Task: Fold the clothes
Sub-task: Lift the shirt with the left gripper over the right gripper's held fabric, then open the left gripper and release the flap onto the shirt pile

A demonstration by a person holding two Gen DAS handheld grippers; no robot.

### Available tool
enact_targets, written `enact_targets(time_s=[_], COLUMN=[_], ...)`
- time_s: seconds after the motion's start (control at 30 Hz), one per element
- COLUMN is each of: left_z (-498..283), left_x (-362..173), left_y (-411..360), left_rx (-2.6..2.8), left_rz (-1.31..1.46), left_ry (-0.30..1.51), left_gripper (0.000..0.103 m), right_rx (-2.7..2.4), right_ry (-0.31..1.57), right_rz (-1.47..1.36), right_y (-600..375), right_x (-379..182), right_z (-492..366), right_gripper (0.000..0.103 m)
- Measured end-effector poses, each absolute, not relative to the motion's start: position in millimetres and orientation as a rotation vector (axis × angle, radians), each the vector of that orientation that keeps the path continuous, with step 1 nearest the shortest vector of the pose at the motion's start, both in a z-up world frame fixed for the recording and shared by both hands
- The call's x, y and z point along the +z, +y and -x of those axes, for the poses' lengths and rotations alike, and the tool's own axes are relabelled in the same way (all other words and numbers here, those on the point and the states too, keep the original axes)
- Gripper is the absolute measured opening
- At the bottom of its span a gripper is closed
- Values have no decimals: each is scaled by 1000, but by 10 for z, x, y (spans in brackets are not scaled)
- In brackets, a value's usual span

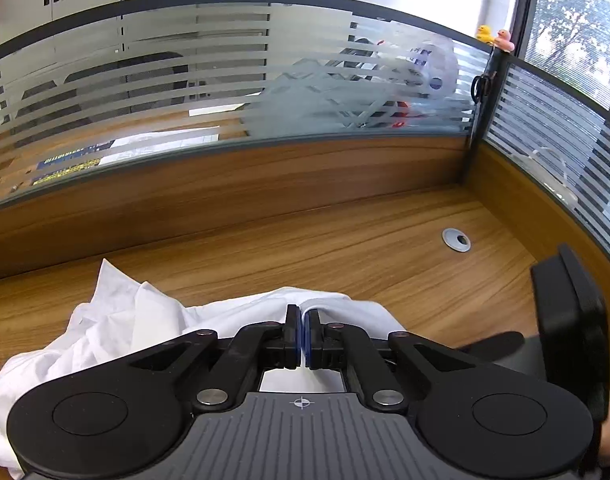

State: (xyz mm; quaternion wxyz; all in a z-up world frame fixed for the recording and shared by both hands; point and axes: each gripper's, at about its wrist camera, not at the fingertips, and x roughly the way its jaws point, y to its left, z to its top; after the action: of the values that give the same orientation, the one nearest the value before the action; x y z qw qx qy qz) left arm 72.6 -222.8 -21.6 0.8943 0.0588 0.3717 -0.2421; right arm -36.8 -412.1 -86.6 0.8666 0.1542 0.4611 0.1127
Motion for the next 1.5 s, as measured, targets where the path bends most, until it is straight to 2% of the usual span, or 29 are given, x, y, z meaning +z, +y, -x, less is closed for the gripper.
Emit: enact_targets(time_s=[0.4, 0.5, 0.73, 0.9, 0.97, 1.03, 1.13, 1.5], left_z=[-766, -772, -737, -705, -692, -642, -600, -619], left_x=[-317, -340, -355, -360, -362, -378, -465, -626], left_y=[-2119, -2117, -2106, -2096, -2092, -2115, -2181, -2123], left_rx=[-465, -458, -460, -465, -467, -481, -474, -428], left_rz=[-77, -76, -86, -96, -100, -109, -143, -144], left_ry=[800, 805, 824, 839, 845, 854, 885, 922], left_gripper=[7, 7, 10, 18, 37, 46, 53, 53], right_rx=[218, 239, 135, 86, 65, 46, 35, 16], right_ry=[1076, 1094, 986, 948, 942, 933, 917, 1012], right_rz=[-510, -557, -747, -859, -902, -949, -1000, -1085], right_y=[-4094, -4113, -4309, -4436, -4501, -4556, -4595, -4542], right_x=[-1015, -1065, -1094, -1071, -1110, -1158, -1202, -1323], right_z=[182, 163, 217, 230, 189, 132, 52, 43], right_gripper=[28, 25, 24, 24, 24, 24, 24, 24])
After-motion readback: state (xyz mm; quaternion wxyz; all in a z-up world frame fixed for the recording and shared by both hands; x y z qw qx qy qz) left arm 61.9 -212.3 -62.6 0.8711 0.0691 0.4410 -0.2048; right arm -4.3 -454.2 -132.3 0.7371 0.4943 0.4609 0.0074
